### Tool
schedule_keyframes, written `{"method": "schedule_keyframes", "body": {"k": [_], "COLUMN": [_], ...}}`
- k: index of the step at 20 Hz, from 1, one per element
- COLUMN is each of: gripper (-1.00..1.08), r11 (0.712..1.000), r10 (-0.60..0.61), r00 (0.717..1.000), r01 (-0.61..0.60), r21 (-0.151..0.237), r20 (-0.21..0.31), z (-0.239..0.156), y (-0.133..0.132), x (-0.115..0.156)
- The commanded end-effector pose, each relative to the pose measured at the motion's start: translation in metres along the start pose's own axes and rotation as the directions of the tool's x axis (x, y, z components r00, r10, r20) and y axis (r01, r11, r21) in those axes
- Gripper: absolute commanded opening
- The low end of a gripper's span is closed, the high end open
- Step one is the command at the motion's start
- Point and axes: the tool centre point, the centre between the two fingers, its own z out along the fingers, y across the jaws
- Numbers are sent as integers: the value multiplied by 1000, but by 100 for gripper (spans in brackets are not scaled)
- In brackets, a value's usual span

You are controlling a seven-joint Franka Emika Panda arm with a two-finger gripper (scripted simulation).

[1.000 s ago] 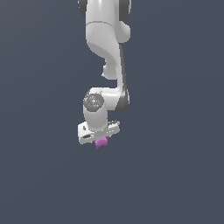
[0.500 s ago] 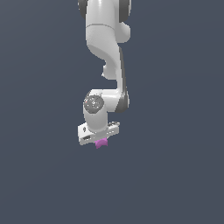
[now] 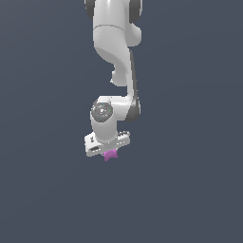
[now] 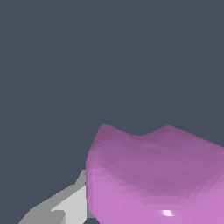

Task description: Pick up the object and move it to a goal position.

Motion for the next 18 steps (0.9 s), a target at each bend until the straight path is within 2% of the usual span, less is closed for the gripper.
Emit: {"method": "schedule_keyframes", "body": {"k": [1,10,18], "gripper": [-100,-100,-100], "r11": [1000,1000,1000], "r10": [0,-1,-1], "r00": [1000,1000,1000], "r01": [0,1,1], "r21": [0,0,-1], "r20": [-1,-1,0], "z": [-5,-45,-111], "y": [-3,-32,-79], "x": [0,-7,-19]}}
